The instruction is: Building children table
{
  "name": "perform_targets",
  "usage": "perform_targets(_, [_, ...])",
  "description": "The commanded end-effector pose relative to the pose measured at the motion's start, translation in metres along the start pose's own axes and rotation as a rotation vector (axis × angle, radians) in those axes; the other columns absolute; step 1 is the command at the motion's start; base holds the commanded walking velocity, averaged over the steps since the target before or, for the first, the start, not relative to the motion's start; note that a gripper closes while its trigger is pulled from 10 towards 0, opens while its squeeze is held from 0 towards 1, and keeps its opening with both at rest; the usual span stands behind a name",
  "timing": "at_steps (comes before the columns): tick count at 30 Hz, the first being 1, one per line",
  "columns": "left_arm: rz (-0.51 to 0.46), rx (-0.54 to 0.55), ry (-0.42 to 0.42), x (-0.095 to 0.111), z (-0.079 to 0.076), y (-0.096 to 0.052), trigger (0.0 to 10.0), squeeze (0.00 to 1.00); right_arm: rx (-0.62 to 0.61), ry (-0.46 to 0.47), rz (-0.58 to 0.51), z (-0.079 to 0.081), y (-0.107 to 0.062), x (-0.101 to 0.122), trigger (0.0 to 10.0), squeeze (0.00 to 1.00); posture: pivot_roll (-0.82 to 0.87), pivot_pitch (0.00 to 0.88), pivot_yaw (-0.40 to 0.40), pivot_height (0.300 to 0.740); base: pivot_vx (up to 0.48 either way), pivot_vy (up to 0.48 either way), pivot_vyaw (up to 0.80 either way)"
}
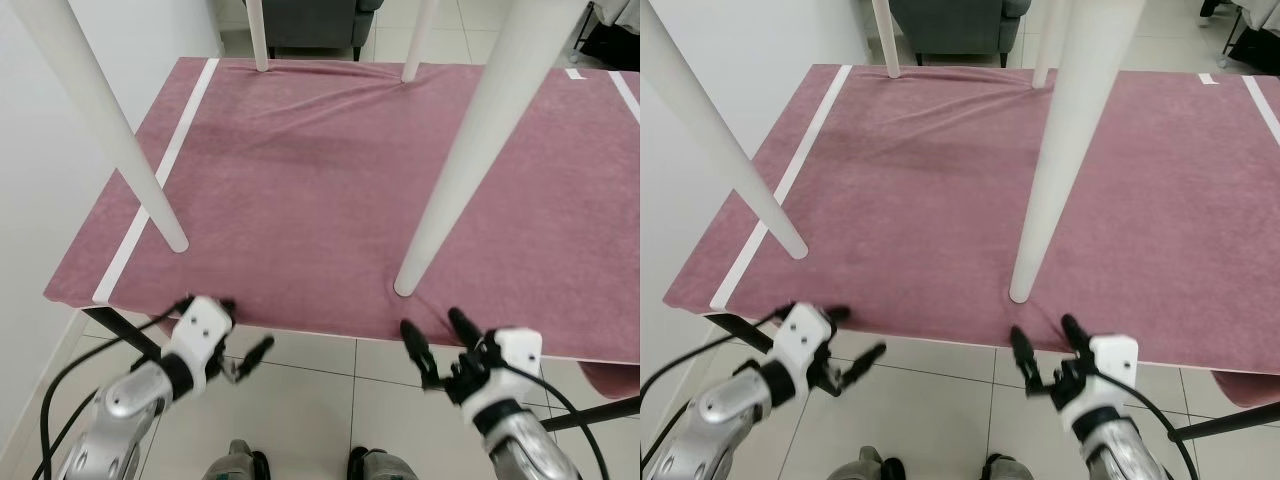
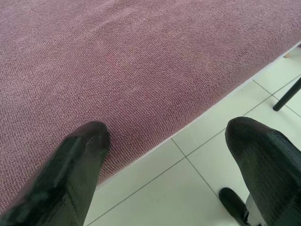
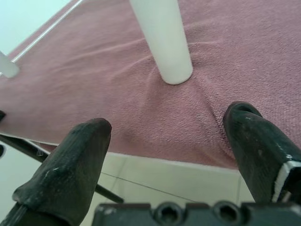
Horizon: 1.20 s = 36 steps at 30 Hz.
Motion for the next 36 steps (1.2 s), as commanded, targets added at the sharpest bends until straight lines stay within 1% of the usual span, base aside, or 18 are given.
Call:
perform_targets(1, [0.067, -0.138, -0.071, -0.017, -0.02, -0.008, 10.0, 0.0, 0.174, 0.072, 0.132, 0.021, -0.013, -0.019, 10.0, 0.0, -0.05, 0.141, 0.084, 0.74, 0.0, 0.0, 0.0])
perform_targets(3, [0.067, -0.138, -0.071, -0.017, -0.02, -0.008, 10.0, 0.0, 0.174, 0.072, 0.132, 0.021, -0.013, -0.019, 10.0, 0.0, -0.05, 0.141, 0.084, 0.74, 0.0, 0.0, 0.0])
perform_targets(4, [0.084, -0.176, -0.097, -0.021, -0.025, -0.011, 10.0, 0.0, 0.227, 0.069, 0.173, 0.025, -0.018, -0.023, 10.0, 0.0, -0.05, 0.14, 0.084, 0.74, 0.0, 0.0, 0.0])
perform_targets(5, [0.084, -0.176, -0.097, -0.021, -0.025, -0.011, 10.0, 0.0, 0.227, 0.069, 0.173, 0.025, -0.018, -0.023, 10.0, 0.0, -0.05, 0.14, 0.084, 0.74, 0.0, 0.0, 0.0])
perform_targets(6, [0.13, -0.227, -0.148, -0.033, -0.033, -0.014, 10.0, 0.0, 0.279, 0.014, 0.29, 0.024, -0.026, -0.044, 10.0, 0.0, -0.06, 0.138, 0.083, 0.74, 0.0, 0.0, 0.0])
perform_targets(7, [0.137, -0.244, -0.164, -0.036, -0.037, -0.015, 10.0, 0.0, 0.275, -0.01, 0.329, 0.021, -0.028, -0.053, 10.0, 0.0, -0.06, 0.137, 0.083, 0.74, 0.0, 0.0, 0.0])
perform_targets(10, [0.139, -0.258, -0.175, -0.037, -0.039, -0.017, 10.0, 0.0, 0.275, -0.019, 0.351, 0.019, -0.03, -0.059, 10.0, 0.0, -0.06, 0.137, 0.083, 0.74, 0.0, 0.0, 0.0])
perform_targets(13, [0.163, -0.323, -0.203, -0.04, -0.048, -0.028, 10.0, 0.0, 0.243, -0.015, 0.371, 0.012, -0.03, -0.07, 10.0, 0.0, -0.05, 0.138, 0.085, 0.74, 0.0, 0.0, 0.0])
perform_targets(17, [0.204, -0.297, -0.212, -0.052, -0.046, -0.03, 10.0, 0.0, 0.195, -0.034, 0.397, 0.003, -0.026, -0.081, 10.0, 0.0, -0.05, 0.138, 0.085, 0.74, 0.0, 0.0, 0.0])
perform_targets(18, [0.228, -0.262, -0.206, -0.059, -0.043, -0.028, 10.0, 0.0, 0.159, -0.043, 0.408, -0.003, -0.023, -0.088, 10.0, 0.0, -0.05, 0.138, 0.085, 0.74, 0.0, 0.0, 0.0])
perform_targets(21, [0.256, -0.214, -0.211, -0.068, -0.04, -0.025, 10.0, 0.0, 0.109, -0.045, 0.42, -0.011, -0.018, -0.096, 10.0, 0.0, -0.05, 0.136, 0.085, 0.74, 0.0, 0.0, 0.0])
perform_targets(25, [0.262, -0.182, -0.208, -0.071, -0.039, -0.022, 10.0, 0.0, 0.079, -0.047, 0.412, -0.015, -0.013, -0.1, 10.0, 0.0, -0.05, 0.132, 0.085, 0.74, 0.0, 0.0, 0.0])
perform_targets(27, [0.226, -0.192, -0.21, -0.06, -0.039, -0.019, 10.0, 0.0, 0.136, -0.027, 0.357, -0.004, -0.008, -0.088, 10.0, 0.0, -0.05, 0.128, 0.087, 0.74, 0.0, 0.0, 0.0])
perform_targets(29, [0.207, -0.238, -0.213, -0.052, -0.041, -0.019, 10.0, 0.0, 0.228, -0.024, 0.342, 0.008, -0.011, -0.078, 10.0, 0.0, -0.05, 0.125, 0.088, 0.74, 0.0, 0.0, 0.0])
perform_targets(31, [0.209, -0.242, -0.212, -0.052, -0.041, -0.019, 10.0, 0.0, 0.234, -0.025, 0.345, 0.009, -0.011, -0.078, 10.0, 0.0, -0.05, 0.125, 0.088, 0.74, 0.0, 0.0, 0.0])
perform_targets(33, [0.239, -0.228, -0.208, -0.062, -0.039, -0.02, 10.0, 0.0, 0.222, -0.061, 0.379, 0.002, -0.016, -0.085, 10.0, 0.0, -0.06, 0.122, 0.089, 0.74, 0.0, 0.0, 0.0])
perform_targets(34, [0.239, -0.228, -0.208, -0.062, -0.039, -0.02, 10.0, 0.0, 0.222, -0.061, 0.379, 0.002, -0.016, -0.085, 10.0, 0.0, -0.06, 0.122, 0.089, 0.74, 0.0, 0.0, 0.0])
perform_targets(36, [0.259, -0.218, -0.208, -0.071, -0.04, -0.02, 10.0, 0.0, 0.176, -0.084, 0.407, -0.009, -0.017, -0.095, 10.0, 0.0, -0.06, 0.119, 0.087, 0.74, 0.0, 0.0, 0.0])
Point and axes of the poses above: a point about 5 cm out from each wrist's last joint towards the gripper, its own y axis pointing out of the wrist towards the gripper, its own x axis along the axis of the wrist's last joint, z = x × y, the point moved 3 cm from there along y, pointing out of the wrist towards the gripper, and after that the axes turned 5 degrees about y, right-handed, at the moved point
